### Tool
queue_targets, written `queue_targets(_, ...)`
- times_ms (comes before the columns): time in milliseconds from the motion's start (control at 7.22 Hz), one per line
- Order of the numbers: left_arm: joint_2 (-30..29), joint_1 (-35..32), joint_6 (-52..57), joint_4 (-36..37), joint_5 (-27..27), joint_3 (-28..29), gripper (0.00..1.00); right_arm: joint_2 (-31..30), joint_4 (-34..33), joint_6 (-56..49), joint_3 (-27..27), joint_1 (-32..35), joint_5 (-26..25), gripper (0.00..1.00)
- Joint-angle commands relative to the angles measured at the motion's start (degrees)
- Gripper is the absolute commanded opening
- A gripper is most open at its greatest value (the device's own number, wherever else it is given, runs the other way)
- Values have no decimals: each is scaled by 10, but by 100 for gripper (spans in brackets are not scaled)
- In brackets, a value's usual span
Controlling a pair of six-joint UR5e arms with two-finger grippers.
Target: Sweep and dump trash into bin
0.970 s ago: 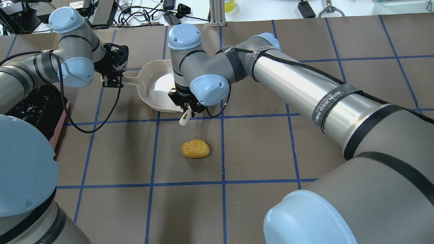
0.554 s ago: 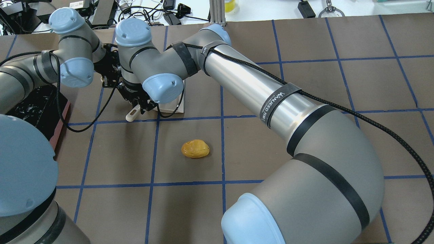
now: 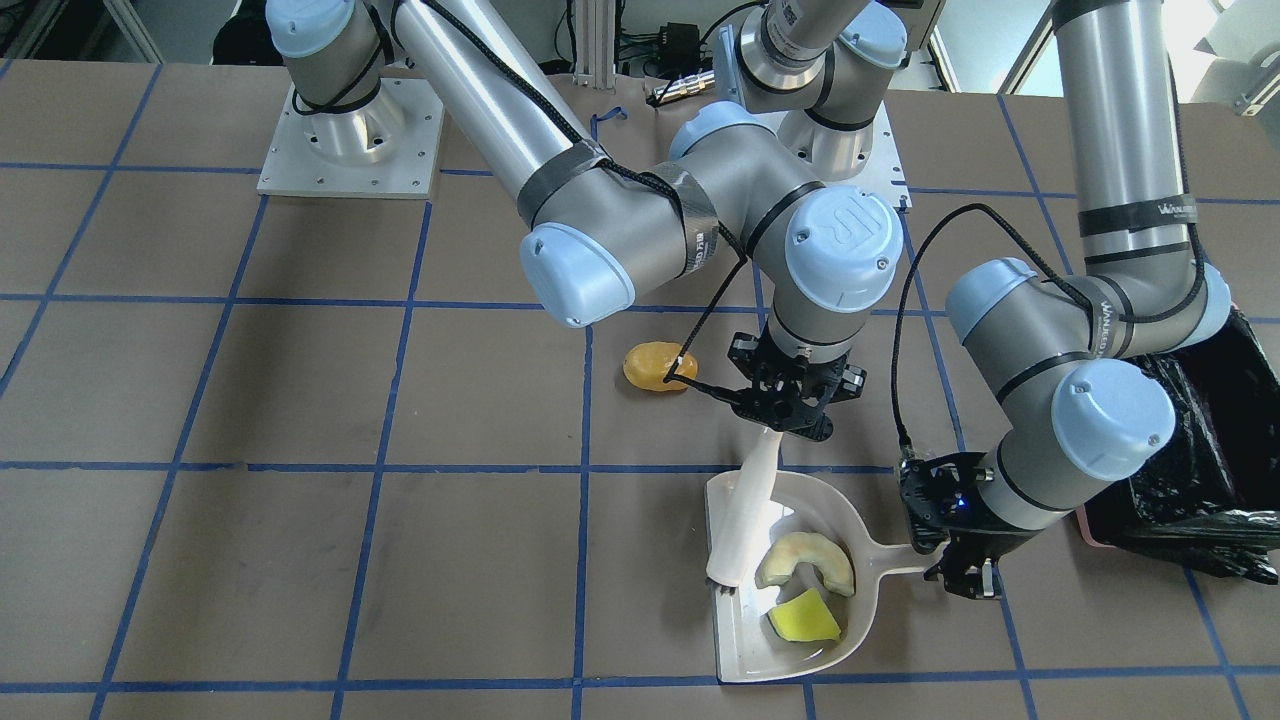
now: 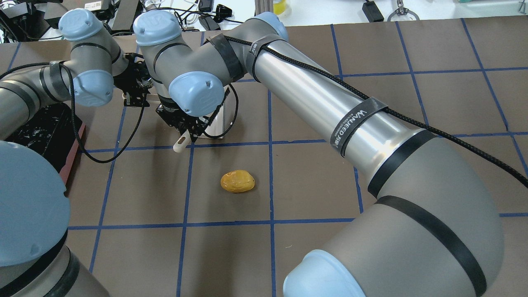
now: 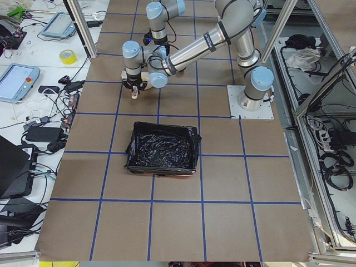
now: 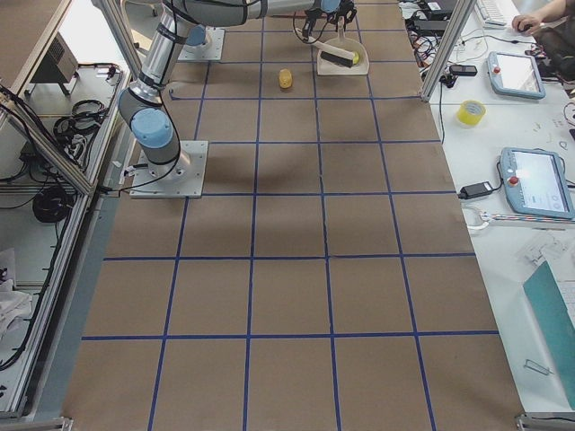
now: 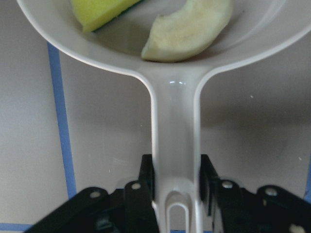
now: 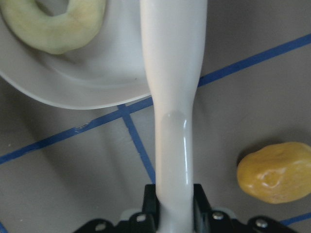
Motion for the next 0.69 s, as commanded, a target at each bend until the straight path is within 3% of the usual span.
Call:
queue_targets(0,27,5,31,-5,9,-19,0,-34,49,-51,37,-29,-58,0)
queue_targets(139,49,7,36,-3,26,-44,0,-54,64,-106,65,-48,-80,0)
queue_targets(554,127,30,80,-4,29,-139,0,-131,60,-236,168,-77,-82,0)
